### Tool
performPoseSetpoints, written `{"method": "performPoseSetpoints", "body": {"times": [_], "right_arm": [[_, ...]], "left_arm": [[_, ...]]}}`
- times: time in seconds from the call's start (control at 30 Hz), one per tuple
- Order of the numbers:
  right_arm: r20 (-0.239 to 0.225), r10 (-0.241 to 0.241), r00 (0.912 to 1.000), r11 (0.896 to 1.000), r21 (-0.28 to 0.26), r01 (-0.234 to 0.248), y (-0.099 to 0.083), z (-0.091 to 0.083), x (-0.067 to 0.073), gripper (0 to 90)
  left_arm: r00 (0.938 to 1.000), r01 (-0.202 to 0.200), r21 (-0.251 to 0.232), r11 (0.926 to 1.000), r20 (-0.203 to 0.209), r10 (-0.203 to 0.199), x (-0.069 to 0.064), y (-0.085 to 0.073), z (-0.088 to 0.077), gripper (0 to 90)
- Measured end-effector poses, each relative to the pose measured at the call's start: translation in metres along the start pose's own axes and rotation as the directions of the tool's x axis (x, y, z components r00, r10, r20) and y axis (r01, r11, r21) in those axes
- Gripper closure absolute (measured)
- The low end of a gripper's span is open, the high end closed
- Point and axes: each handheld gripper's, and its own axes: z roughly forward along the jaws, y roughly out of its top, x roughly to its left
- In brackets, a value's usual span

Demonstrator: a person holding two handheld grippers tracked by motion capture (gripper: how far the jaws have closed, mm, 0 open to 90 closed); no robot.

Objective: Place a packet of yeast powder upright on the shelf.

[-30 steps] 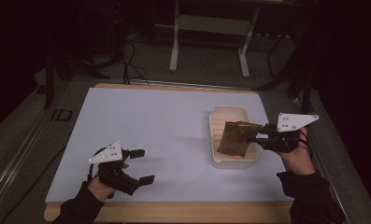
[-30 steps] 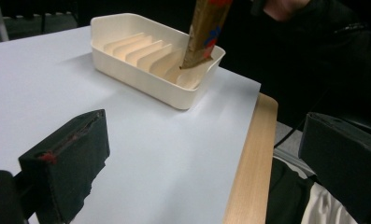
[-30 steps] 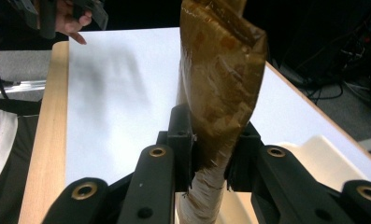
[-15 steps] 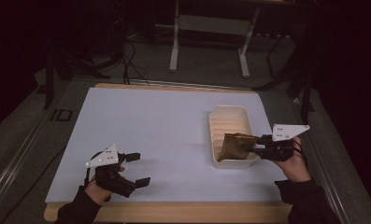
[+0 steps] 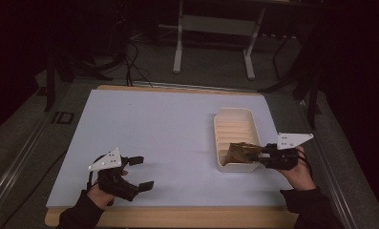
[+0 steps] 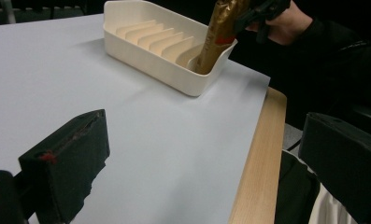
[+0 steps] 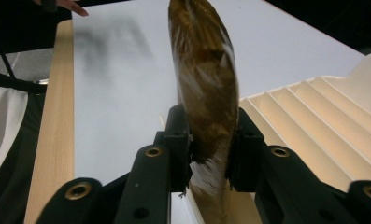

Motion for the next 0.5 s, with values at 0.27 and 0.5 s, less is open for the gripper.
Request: {"method": "performPoseSetpoints", "body": {"times": [0.27,0.5], "right_arm": [[0.075,0.101,0.9921,0.994,0.029,-0.103,0.021,-0.003,0.009,48.6],[0.123,0.087,0.9885,0.996,-0.032,-0.084,0.046,-0.014,0.014,39.4]], "left_arm": [[1.0000,0.001,0.005,1.0000,0.006,-0.001,0.000,-0.002,0.002,2.8],[0.9999,-0.011,-0.006,0.9999,0.008,0.011,-0.001,-0.001,0.001,2.8]]}}
